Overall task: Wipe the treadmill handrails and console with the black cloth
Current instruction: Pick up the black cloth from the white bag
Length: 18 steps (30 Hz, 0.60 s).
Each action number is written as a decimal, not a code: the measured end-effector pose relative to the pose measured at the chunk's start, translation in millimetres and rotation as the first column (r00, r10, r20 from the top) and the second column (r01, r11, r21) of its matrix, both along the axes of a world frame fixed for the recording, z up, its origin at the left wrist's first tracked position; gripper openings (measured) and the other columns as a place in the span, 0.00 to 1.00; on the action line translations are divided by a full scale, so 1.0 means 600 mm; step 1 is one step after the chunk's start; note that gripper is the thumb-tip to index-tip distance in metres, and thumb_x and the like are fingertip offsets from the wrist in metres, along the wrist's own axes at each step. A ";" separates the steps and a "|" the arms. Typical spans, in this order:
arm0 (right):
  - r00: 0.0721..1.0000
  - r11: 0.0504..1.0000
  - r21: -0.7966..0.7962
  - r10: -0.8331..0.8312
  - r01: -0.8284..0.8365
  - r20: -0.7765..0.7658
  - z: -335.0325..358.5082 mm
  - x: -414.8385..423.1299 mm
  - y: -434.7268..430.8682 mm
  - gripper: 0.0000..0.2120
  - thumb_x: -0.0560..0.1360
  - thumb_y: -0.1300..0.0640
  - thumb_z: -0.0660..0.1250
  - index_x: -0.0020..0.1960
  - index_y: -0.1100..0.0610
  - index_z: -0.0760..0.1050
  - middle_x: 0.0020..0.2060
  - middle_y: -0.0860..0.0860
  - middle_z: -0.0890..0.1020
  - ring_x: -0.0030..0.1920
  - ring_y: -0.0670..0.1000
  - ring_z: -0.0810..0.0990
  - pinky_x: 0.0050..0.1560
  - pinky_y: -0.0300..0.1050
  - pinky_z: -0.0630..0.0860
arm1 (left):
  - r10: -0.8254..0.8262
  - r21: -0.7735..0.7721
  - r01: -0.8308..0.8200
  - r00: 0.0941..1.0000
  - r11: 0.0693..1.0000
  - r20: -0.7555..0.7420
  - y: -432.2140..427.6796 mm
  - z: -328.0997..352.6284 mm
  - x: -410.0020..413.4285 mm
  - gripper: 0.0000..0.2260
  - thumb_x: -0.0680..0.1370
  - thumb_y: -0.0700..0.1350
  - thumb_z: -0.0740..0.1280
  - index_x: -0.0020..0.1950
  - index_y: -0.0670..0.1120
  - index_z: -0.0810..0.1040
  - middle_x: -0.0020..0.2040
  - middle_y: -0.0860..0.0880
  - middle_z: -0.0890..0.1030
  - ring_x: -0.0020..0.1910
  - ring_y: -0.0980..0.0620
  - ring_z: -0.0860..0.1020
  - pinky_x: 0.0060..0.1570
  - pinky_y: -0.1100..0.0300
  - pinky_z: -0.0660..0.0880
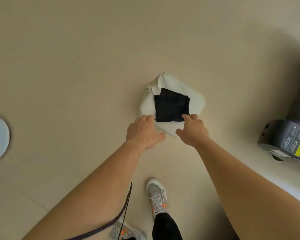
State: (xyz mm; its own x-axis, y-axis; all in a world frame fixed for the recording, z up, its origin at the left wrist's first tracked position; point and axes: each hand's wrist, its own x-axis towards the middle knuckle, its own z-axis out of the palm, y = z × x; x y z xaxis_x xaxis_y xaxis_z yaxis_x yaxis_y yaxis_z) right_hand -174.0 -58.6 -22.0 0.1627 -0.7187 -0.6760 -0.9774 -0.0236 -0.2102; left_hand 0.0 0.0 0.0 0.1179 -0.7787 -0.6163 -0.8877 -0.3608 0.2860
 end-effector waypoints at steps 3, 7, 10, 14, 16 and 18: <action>1.000 0.995 -0.095 -0.011 0.012 0.015 -0.088 -0.006 -0.021 0.31 0.77 0.52 0.64 0.77 0.49 0.57 0.75 0.54 0.57 0.69 0.60 0.65 0.54 0.51 0.72 | 0.119 -0.056 -0.121 0.992 0.991 -0.038 -0.037 -0.096 -0.023 0.31 0.74 0.61 0.66 0.73 0.51 0.65 0.68 0.50 0.71 0.65 0.47 0.70 0.56 0.51 0.73; 0.993 0.987 -0.137 -0.074 0.086 0.093 -0.184 -0.006 -0.034 0.26 0.78 0.55 0.64 0.74 0.50 0.65 0.72 0.54 0.64 0.68 0.58 0.66 0.56 0.51 0.73 | 0.170 -0.155 -0.179 0.983 0.972 -0.067 -0.076 -0.197 -0.052 0.26 0.78 0.52 0.67 0.74 0.50 0.64 0.70 0.50 0.68 0.64 0.46 0.70 0.52 0.52 0.74; 0.980 0.958 -0.240 -0.118 0.155 0.162 -0.215 -0.014 -0.033 0.15 0.77 0.61 0.64 0.63 0.54 0.75 0.60 0.53 0.73 0.58 0.56 0.73 0.46 0.46 0.71 | 0.198 -0.266 -0.214 0.976 0.940 -0.084 -0.083 -0.234 -0.056 0.13 0.78 0.42 0.68 0.62 0.48 0.75 0.61 0.49 0.73 0.53 0.47 0.76 0.45 0.56 0.73; 0.951 0.960 -0.164 -0.184 0.229 0.250 -0.180 -0.025 -0.014 0.10 0.75 0.63 0.65 0.55 0.53 0.75 0.49 0.50 0.76 0.45 0.54 0.76 0.40 0.44 0.69 | 0.231 -0.177 -0.260 0.958 0.949 -0.167 -0.072 -0.206 -0.047 0.14 0.75 0.37 0.68 0.59 0.47 0.74 0.52 0.47 0.78 0.47 0.47 0.78 0.45 0.57 0.74; 0.915 0.941 -0.112 -0.274 0.319 0.296 -0.132 -0.029 0.011 0.15 0.73 0.65 0.64 0.56 0.52 0.70 0.47 0.50 0.77 0.43 0.54 0.76 0.38 0.46 0.71 | 0.215 -0.017 -0.221 0.962 0.975 -0.166 -0.061 -0.157 -0.040 0.23 0.74 0.38 0.69 0.67 0.50 0.67 0.50 0.47 0.79 0.47 0.45 0.79 0.45 0.53 0.76; 0.888 0.931 -0.026 -0.340 0.365 0.309 -0.065 -0.028 0.041 0.22 0.73 0.65 0.64 0.63 0.50 0.66 0.46 0.51 0.79 0.42 0.55 0.79 0.37 0.47 0.73 | 0.149 0.185 -0.115 0.971 0.976 -0.185 -0.048 -0.085 -0.034 0.32 0.73 0.39 0.69 0.74 0.53 0.61 0.51 0.47 0.79 0.49 0.44 0.80 0.48 0.51 0.78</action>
State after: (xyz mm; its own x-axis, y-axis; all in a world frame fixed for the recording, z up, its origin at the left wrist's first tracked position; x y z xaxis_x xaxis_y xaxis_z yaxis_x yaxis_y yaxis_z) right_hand -190.8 -34.0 -60.8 0.0704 -0.8161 -0.5737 -0.8183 0.2817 -0.5011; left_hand -20.4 -28.9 -51.3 0.0755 -0.6445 -0.7609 -0.7612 -0.5302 0.3735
